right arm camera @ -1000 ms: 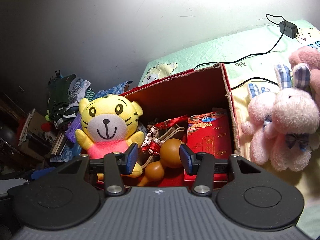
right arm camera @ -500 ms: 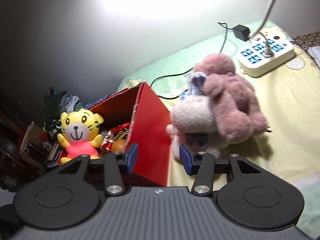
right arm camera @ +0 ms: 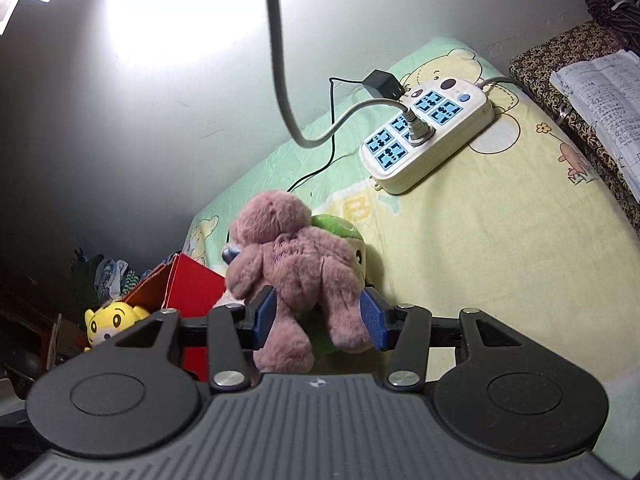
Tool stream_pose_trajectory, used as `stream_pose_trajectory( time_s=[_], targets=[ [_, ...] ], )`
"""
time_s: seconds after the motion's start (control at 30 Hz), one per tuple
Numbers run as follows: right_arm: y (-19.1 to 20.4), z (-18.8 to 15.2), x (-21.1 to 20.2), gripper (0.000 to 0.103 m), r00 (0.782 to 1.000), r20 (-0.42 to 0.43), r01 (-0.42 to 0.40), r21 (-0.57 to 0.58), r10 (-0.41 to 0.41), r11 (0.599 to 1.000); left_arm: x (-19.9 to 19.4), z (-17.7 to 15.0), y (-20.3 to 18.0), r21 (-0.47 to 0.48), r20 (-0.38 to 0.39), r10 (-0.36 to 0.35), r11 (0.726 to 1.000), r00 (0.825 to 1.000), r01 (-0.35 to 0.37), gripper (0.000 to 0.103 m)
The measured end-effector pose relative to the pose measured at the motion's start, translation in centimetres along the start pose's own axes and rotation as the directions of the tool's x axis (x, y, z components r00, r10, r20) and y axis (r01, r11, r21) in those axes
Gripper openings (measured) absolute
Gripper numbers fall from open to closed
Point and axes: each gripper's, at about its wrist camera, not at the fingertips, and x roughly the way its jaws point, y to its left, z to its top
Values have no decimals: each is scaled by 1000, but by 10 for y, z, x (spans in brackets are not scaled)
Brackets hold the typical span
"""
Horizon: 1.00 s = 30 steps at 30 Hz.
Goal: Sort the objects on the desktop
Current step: 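Close the right tool on the pink teddy bear while the left tool grips it too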
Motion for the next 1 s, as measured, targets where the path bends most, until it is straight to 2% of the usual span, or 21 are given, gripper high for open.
stream_pose_trajectory(
  time_s=[0.17,0.43,0.67,0.8,1.0],
  targets=[
    [-13,13,26,56,998,-31,-53,39,54,998,22,14,-5,17,-1,36,999,999,-36,101],
    [-34,20,53,63,991,-48,-117,127,124,985,46,21,-2,31,-27,8,1000,1000,-7,97],
    [-40,24,70,62,972,-84,-203,188,221,961,60,25,3,48,-33,45,998,998,-43,96],
    [-39,20,74,58,950,-138,-247,215,280,945,71,21,5,62,-76,38,998,996,-33,88],
    [-41,17,61,54,950,-151,-237,219,273,947,70,16,-4,110,-76,26,994,997,-17,79]
  ],
)
